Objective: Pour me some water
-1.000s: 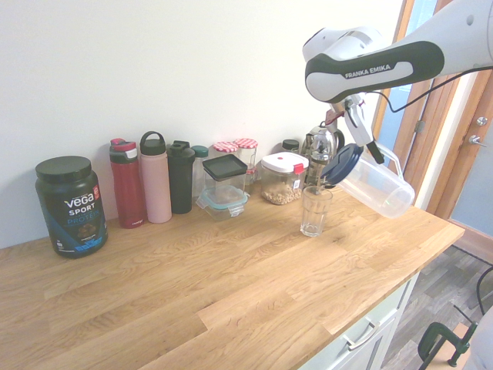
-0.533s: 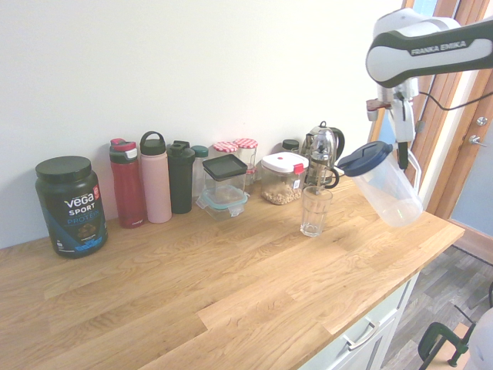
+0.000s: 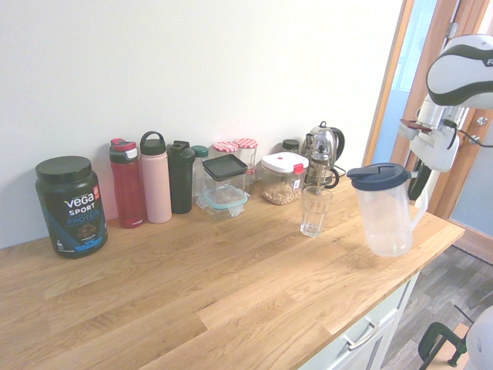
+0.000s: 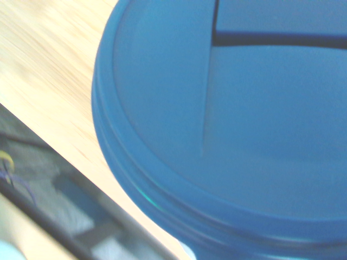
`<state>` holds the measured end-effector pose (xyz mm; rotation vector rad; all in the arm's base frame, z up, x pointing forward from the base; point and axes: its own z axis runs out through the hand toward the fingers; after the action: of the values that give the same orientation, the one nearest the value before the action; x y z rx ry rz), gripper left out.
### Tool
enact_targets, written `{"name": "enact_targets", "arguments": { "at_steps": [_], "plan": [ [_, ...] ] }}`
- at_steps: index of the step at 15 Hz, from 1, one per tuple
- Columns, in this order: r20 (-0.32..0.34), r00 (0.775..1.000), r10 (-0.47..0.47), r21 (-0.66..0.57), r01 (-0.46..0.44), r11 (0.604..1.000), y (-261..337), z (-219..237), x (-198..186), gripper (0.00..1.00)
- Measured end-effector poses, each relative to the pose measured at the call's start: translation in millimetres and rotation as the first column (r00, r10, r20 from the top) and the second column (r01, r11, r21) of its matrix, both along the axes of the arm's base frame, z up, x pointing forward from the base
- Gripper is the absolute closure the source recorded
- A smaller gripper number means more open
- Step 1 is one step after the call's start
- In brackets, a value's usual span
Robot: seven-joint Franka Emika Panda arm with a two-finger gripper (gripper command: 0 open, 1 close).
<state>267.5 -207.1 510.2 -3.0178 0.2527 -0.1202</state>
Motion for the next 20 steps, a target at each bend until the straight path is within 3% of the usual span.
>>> {"name": "enact_targets", "arguments": {
  "at_steps": [4, 8, 11, 15, 16, 17, 20],
  "plan": [
    [0.157, 0.988, 0.012, 0.043, -0.019, 0.999, 68.9, 18.8, -19.8, 1.00],
    [0.196, 0.955, -0.223, 0.076, 0.212, 0.974, 159.0, 46.8, -20.4, 1.00],
    [0.223, 0.884, -0.410, 0.125, 0.392, 0.912, 220.5, 41.8, 15.7, 1.00],
    [0.271, 0.747, -0.608, 0.219, 0.567, 0.794, 301.5, 9.2, 74.3, 1.00],
    [0.274, 0.732, -0.624, 0.233, 0.579, 0.782, 318.3, 1.6, 84.4, 1.00],
    [0.280, 0.743, -0.608, 0.234, 0.561, 0.794, 333.6, -4.0, 92.2, 1.00],
    [0.269, 0.812, -0.519, 0.229, 0.469, 0.853, 370.7, -19.3, 110.9, 1.00]
  ]
}}
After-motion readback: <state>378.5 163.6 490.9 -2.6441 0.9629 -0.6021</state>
